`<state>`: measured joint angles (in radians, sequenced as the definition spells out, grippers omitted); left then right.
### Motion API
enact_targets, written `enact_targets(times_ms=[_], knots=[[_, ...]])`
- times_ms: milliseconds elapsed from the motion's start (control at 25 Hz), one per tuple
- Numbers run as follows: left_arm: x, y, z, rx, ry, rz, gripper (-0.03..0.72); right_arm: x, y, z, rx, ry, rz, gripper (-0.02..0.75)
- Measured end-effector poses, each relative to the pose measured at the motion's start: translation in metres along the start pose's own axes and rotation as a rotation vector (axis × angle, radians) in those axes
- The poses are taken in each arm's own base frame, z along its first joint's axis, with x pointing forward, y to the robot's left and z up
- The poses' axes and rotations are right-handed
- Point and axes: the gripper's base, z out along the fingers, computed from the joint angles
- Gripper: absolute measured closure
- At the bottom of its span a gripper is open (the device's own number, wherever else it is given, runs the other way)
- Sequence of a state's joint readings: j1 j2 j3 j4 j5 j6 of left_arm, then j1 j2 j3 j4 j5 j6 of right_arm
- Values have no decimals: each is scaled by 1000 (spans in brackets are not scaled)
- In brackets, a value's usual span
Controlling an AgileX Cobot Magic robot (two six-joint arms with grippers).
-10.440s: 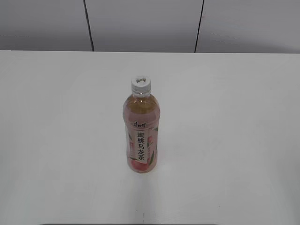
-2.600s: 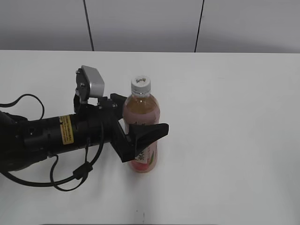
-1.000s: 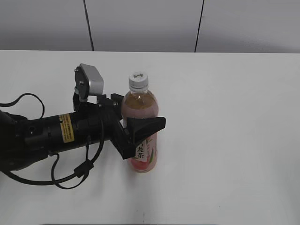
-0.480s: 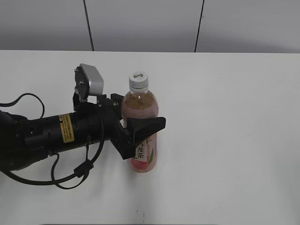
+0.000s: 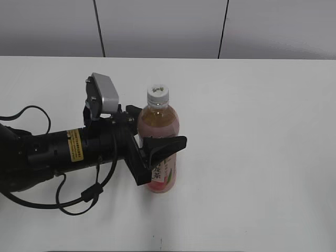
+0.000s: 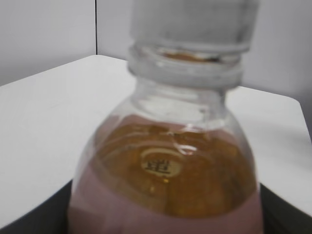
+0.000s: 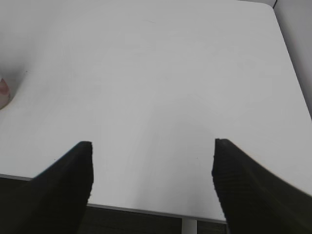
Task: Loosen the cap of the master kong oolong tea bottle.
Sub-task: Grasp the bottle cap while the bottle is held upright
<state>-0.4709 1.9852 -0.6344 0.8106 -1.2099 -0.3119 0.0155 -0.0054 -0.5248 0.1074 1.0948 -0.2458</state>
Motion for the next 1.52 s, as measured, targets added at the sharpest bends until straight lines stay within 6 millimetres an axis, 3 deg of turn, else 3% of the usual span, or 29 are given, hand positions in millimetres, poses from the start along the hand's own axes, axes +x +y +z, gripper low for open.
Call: enact_targets(times_ms=[480,640,840,1040,1240,1520], knots=[[0,-1,0,8,0,11,233,-6,1,5,-36,16,7,160],[0,-1,0,9,0,12,233,-28,-2,30,-83,67,-48,160],[0,-1,0,10,1,13,233,-53,-2,74,-214,107,-119,166],[0,-1,0,11,1,13,233,-84,-3,114,-342,172,-183,234],[0,-1,0,11,0,13,233,-129,-8,151,-452,202,-201,315],[0,-2,0,26,2,21,233,-167,-2,192,-623,277,-204,349]])
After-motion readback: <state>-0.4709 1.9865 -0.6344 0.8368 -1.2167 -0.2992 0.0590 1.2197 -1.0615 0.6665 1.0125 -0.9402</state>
